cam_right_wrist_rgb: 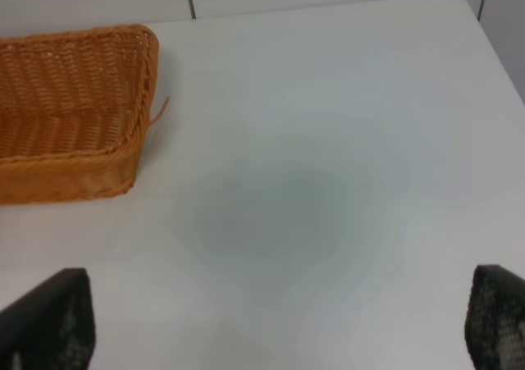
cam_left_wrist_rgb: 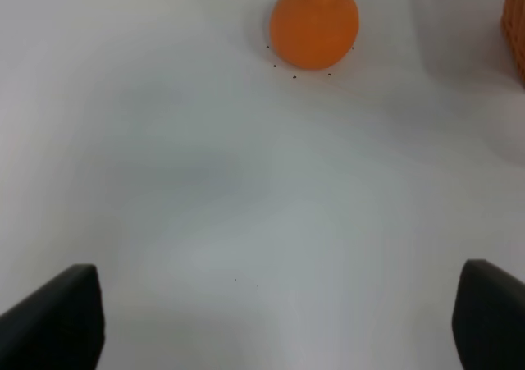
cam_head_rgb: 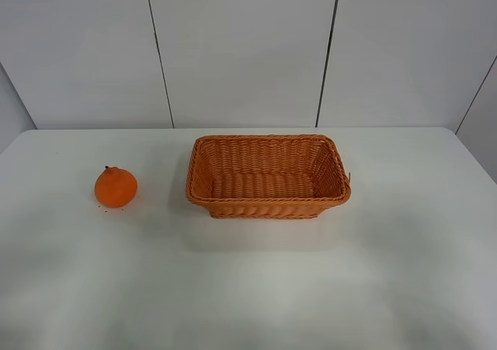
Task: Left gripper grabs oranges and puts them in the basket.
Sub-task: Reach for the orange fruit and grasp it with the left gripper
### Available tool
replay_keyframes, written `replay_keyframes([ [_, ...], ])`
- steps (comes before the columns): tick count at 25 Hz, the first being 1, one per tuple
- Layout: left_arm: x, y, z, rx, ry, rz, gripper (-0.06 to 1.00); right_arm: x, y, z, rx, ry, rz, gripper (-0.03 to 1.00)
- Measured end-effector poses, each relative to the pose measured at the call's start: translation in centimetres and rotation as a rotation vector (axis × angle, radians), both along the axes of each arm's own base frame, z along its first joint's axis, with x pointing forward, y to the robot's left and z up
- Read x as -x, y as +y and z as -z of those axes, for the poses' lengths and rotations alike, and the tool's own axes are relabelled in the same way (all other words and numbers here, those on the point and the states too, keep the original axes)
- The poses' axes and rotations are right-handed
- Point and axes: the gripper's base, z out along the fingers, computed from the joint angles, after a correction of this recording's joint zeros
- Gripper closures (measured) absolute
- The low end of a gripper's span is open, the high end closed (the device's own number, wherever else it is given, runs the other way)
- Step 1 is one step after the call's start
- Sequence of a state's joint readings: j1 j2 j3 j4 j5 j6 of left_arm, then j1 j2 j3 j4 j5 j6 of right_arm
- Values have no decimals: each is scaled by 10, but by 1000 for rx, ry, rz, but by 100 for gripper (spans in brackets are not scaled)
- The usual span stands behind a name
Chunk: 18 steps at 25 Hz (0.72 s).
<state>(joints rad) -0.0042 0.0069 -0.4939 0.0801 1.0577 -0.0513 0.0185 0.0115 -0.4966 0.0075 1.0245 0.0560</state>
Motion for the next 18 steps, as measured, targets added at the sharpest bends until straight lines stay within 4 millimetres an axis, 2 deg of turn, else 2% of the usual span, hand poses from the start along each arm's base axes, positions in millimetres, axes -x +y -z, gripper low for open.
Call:
replay_keyframes([
  [18, 0, 0, 0, 0, 0, 0, -1, 0, 0, 0, 0, 0, 0, 27],
])
